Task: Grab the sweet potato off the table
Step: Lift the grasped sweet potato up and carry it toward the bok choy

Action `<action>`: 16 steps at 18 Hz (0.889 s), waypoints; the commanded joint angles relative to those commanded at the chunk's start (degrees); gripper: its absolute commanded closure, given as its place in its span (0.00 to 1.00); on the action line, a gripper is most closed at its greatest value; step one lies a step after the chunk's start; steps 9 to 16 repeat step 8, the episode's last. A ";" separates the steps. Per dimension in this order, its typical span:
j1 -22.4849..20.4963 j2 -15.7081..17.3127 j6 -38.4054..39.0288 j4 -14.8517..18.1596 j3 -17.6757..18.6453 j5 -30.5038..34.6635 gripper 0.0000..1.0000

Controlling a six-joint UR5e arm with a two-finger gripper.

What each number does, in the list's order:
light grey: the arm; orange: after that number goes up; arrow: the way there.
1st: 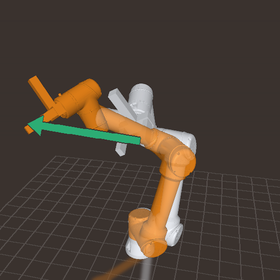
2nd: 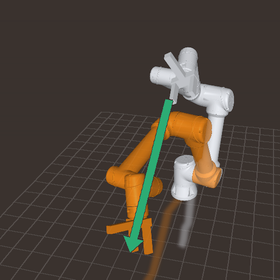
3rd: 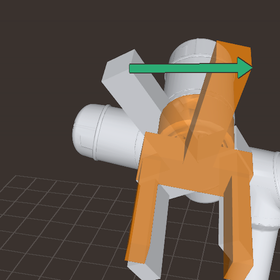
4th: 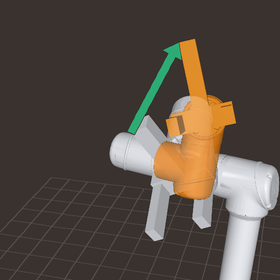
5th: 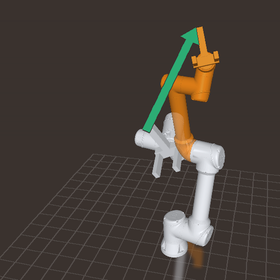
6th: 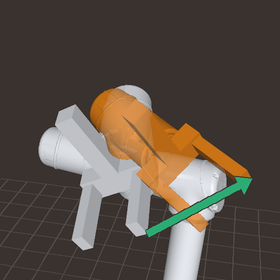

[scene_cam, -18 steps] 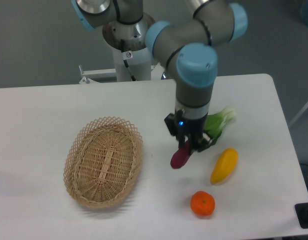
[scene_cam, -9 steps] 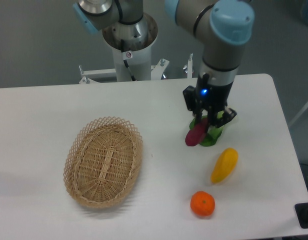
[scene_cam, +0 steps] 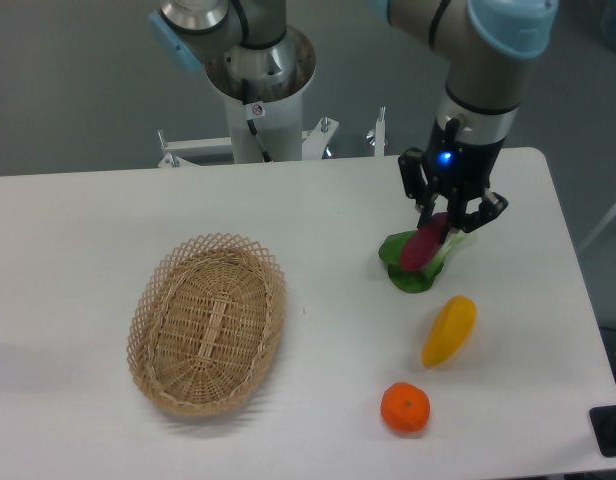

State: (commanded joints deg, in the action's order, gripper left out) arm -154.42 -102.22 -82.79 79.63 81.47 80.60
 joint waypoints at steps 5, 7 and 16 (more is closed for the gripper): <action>-0.44 0.00 0.00 -0.09 0.00 0.00 0.67; -0.44 0.00 0.00 -0.09 0.00 0.00 0.67; -0.35 0.00 0.00 -0.09 0.00 0.00 0.67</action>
